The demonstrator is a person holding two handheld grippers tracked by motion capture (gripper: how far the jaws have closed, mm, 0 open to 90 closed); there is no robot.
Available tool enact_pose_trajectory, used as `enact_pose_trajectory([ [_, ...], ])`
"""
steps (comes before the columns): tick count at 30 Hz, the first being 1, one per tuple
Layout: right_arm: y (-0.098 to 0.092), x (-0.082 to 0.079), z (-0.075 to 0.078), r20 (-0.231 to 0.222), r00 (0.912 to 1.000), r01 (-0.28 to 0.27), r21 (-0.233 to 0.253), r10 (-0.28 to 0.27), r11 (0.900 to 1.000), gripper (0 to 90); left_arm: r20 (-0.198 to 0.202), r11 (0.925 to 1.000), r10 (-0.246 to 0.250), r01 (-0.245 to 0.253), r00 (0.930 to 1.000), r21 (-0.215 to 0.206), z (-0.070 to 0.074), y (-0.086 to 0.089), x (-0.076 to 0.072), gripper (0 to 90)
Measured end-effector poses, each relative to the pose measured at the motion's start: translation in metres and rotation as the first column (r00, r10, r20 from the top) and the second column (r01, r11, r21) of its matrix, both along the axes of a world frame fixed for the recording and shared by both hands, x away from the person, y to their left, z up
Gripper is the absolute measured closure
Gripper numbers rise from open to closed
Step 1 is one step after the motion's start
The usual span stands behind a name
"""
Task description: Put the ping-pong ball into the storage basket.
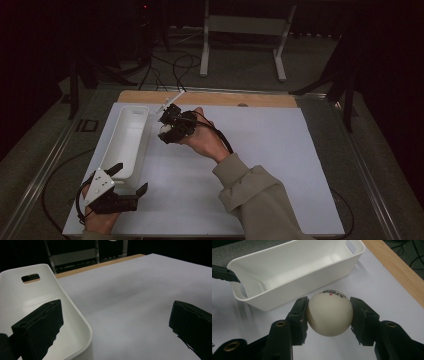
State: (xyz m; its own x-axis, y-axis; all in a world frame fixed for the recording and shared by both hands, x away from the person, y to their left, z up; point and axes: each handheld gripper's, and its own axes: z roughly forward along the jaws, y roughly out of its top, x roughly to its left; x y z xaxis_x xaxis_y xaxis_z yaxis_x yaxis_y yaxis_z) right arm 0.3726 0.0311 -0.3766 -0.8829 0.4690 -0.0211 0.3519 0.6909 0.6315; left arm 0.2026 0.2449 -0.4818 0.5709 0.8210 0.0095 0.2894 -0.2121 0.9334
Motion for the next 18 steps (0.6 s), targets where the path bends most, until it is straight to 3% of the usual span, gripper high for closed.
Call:
enact_pose_trajectory([
  [18,0.011,-0.003,0.001,-0.014,0.9996,-0.023,0.035,0.023,0.999,50.8,0.000,1.0000,-0.003,0.003,1.0000,-0.002,0.000,0.000,0.000,0.0],
])
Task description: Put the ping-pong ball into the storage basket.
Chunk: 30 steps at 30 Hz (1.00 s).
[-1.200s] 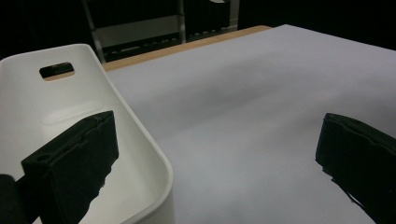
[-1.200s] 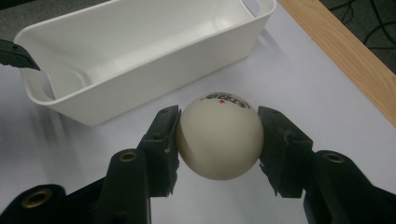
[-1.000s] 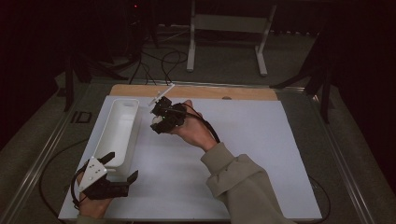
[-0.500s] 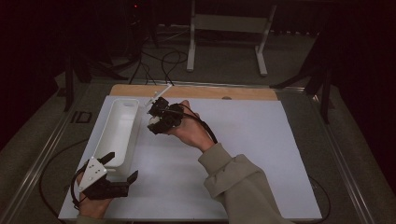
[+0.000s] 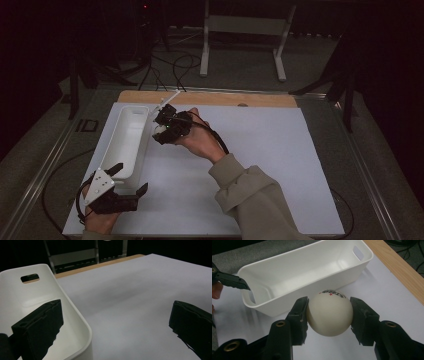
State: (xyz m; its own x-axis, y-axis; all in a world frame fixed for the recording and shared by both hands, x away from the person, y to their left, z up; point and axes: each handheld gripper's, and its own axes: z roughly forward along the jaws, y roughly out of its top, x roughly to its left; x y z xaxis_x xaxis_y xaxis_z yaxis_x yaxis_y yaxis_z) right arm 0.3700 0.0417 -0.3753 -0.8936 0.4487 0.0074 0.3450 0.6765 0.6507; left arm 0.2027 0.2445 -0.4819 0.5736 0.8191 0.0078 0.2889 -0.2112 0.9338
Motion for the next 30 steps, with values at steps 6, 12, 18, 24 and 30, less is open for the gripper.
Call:
enact_pose_trajectory([
  [6,0.005,-0.001,0.001,-0.001,1.0000,-0.008,0.004,0.008,1.000,50.8,0.001,1.0000,0.000,0.000,1.0000,0.001,0.000,0.000,0.000,0.0],
  [12,0.009,-0.001,0.001,0.002,0.9999,-0.016,0.009,0.016,1.000,50.8,0.001,1.0000,0.000,0.000,1.0000,0.001,0.000,0.000,0.000,0.0],
  [18,0.014,-0.003,0.000,-0.001,0.9998,-0.021,0.014,0.021,1.000,50.9,0.001,1.0000,-0.002,0.002,1.0000,0.001,0.000,0.000,0.000,0.0],
  [24,0.020,-0.005,-0.001,0.000,0.9996,-0.029,0.017,0.029,0.999,50.9,0.001,1.0000,-0.004,0.004,1.0000,0.001,0.000,0.000,0.000,0.0],
  [30,0.022,-0.005,-0.001,-0.001,0.9995,-0.031,0.021,0.031,0.999,50.9,0.001,1.0000,-0.004,0.004,1.0000,-0.001,0.000,0.000,0.000,0.0],
])
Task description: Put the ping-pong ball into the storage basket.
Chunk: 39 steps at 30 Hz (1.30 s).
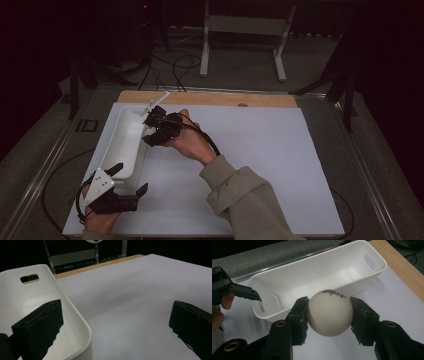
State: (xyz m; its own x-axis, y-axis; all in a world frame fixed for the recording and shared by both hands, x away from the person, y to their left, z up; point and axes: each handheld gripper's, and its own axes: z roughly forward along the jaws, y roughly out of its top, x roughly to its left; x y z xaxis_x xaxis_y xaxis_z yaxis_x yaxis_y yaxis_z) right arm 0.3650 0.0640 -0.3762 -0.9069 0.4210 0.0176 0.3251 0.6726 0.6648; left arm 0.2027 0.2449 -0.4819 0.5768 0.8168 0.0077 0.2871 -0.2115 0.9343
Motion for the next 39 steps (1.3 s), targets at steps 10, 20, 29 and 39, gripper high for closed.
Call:
enact_pose_trajectory([
  [10,0.003,0.000,0.000,0.001,1.0000,0.003,0.008,-0.003,1.000,50.9,0.001,1.0000,-0.002,0.002,1.0000,-0.003,0.001,0.000,-0.001,0.0],
  [20,0.009,0.000,0.001,0.001,1.0000,0.001,0.016,-0.001,1.000,50.9,-0.003,0.9999,-0.012,0.012,0.9999,-0.002,0.001,-0.001,-0.001,0.0],
  [29,0.016,-0.001,-0.001,0.000,1.0000,-0.004,0.015,0.004,1.000,50.9,-0.008,0.9998,-0.020,0.020,0.9998,-0.002,0.001,-0.001,0.000,0.0],
  [39,0.024,-0.002,-0.002,-0.001,0.9999,-0.016,0.019,0.016,1.000,50.9,-0.015,0.9998,-0.016,0.016,0.9998,-0.014,0.000,0.001,0.000,0.0],
])
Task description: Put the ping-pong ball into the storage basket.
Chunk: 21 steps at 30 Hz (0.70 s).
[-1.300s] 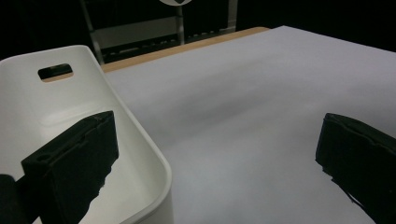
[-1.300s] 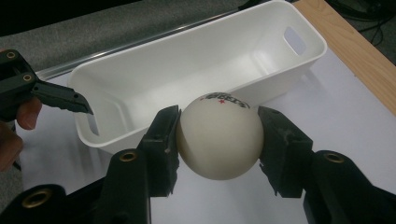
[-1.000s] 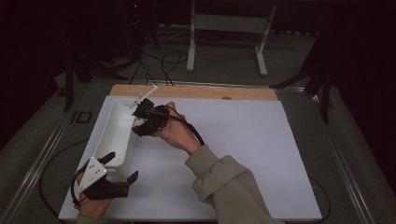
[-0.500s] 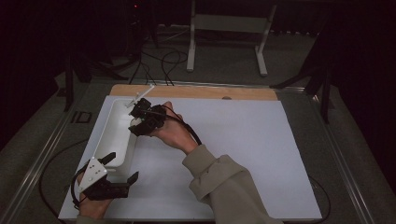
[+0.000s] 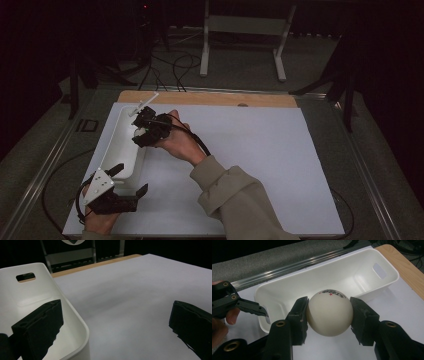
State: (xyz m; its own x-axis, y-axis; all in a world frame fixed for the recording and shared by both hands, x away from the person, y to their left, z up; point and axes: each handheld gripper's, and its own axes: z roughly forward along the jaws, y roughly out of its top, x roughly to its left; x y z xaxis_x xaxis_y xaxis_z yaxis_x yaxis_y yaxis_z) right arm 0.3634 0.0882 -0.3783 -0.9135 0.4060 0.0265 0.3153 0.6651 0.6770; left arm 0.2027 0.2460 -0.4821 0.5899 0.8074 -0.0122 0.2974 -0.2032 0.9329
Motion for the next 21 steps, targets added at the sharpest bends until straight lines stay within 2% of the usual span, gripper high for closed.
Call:
enact_pose_trajectory([
  [21,0.015,-0.001,-0.005,0.002,1.0000,-0.005,0.001,0.005,1.000,50.8,-0.018,0.9999,0.007,-0.007,0.9998,-0.012,-0.001,0.002,0.001,0.0],
])
